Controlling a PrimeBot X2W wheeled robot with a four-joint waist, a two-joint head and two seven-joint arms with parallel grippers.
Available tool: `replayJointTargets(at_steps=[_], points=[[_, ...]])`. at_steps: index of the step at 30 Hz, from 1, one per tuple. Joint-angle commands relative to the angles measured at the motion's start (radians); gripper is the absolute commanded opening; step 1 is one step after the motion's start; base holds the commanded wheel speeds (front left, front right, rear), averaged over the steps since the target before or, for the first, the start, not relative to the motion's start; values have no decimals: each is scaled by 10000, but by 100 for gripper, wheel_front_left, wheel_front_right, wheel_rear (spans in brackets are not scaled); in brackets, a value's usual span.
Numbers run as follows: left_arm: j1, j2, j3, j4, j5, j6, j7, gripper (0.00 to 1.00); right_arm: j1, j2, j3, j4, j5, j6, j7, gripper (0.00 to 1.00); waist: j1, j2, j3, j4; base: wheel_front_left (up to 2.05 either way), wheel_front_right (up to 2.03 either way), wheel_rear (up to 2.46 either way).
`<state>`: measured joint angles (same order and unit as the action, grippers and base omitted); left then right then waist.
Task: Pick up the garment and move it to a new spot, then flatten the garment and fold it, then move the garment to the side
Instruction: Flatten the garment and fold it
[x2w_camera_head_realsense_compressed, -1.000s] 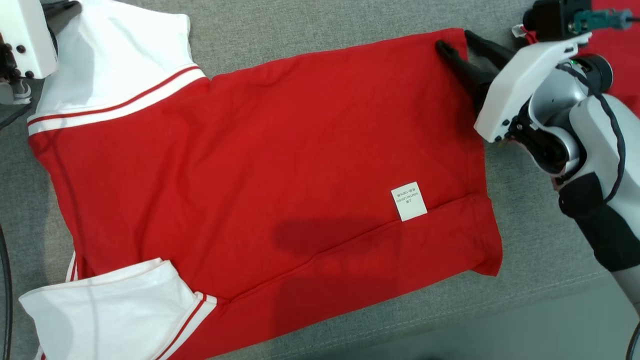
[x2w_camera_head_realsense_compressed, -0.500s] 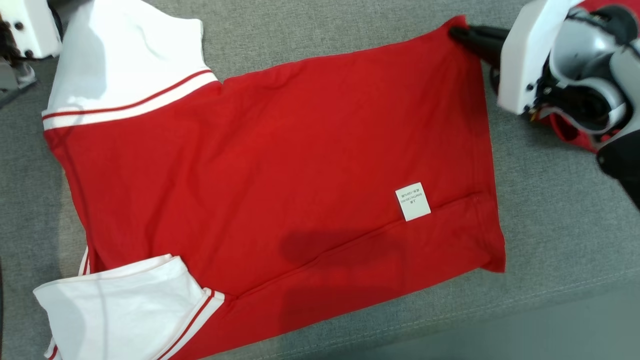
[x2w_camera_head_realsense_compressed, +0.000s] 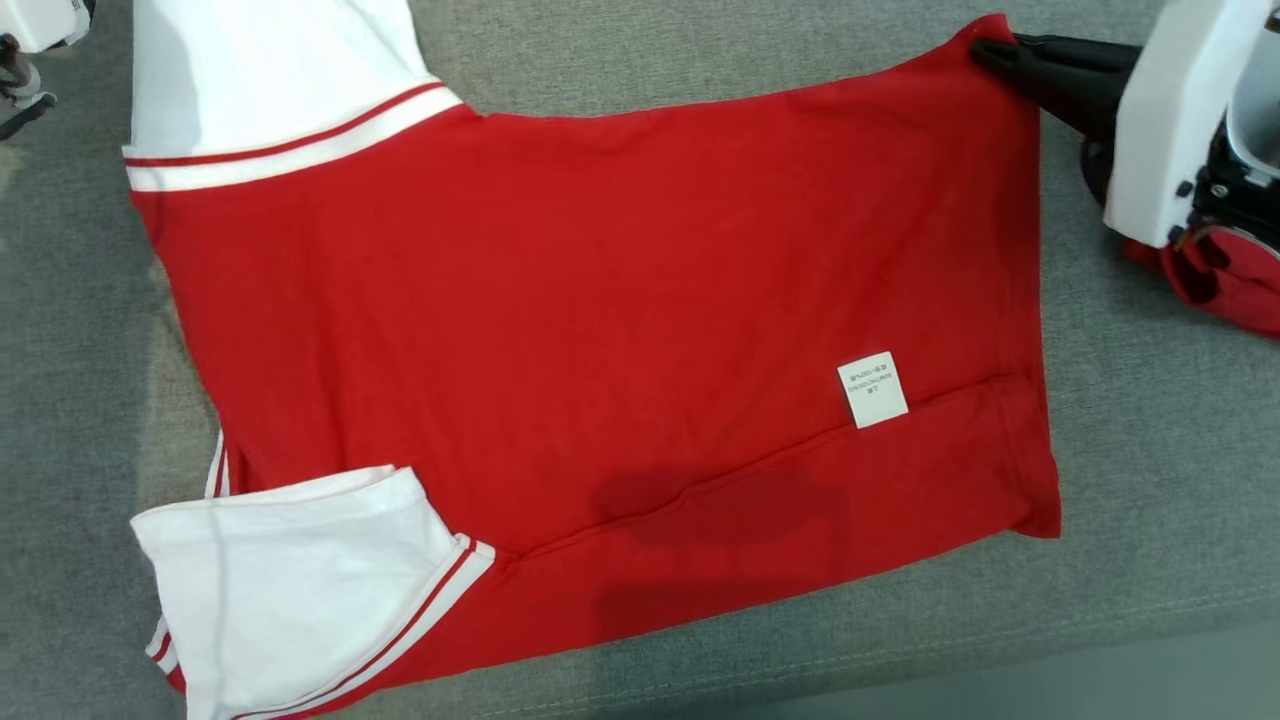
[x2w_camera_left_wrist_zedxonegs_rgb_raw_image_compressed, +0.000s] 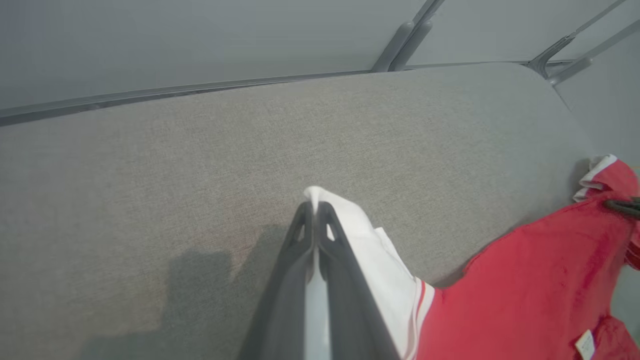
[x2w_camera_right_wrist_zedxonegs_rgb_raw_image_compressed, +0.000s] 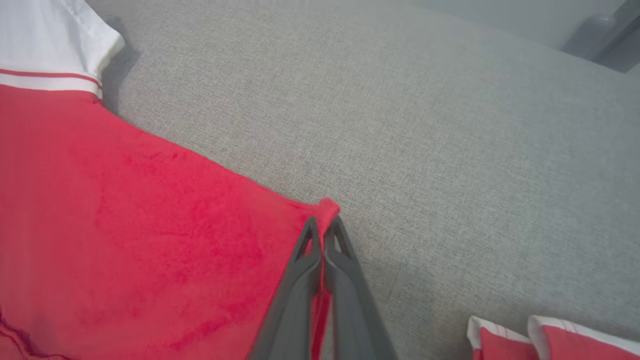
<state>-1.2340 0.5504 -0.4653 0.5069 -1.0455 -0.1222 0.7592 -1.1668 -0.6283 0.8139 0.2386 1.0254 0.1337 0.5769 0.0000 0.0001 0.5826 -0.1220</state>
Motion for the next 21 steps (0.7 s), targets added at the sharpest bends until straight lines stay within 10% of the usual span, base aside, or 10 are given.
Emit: replayJointTargets(at_steps=[1, 21], points=[[-30, 710, 379, -561, -117, -62, -100, 0, 596, -511, -24, -498, 175, -30, -336, 0, 0, -1, 12, 179, 0, 0, 0], [2020, 2277, 930, -4785, -2386, 94, 142, 0, 2135, -3889, 352, -2914, 1650, -30, -1312, 0, 0, -1, -342, 1053, 0, 0, 0]])
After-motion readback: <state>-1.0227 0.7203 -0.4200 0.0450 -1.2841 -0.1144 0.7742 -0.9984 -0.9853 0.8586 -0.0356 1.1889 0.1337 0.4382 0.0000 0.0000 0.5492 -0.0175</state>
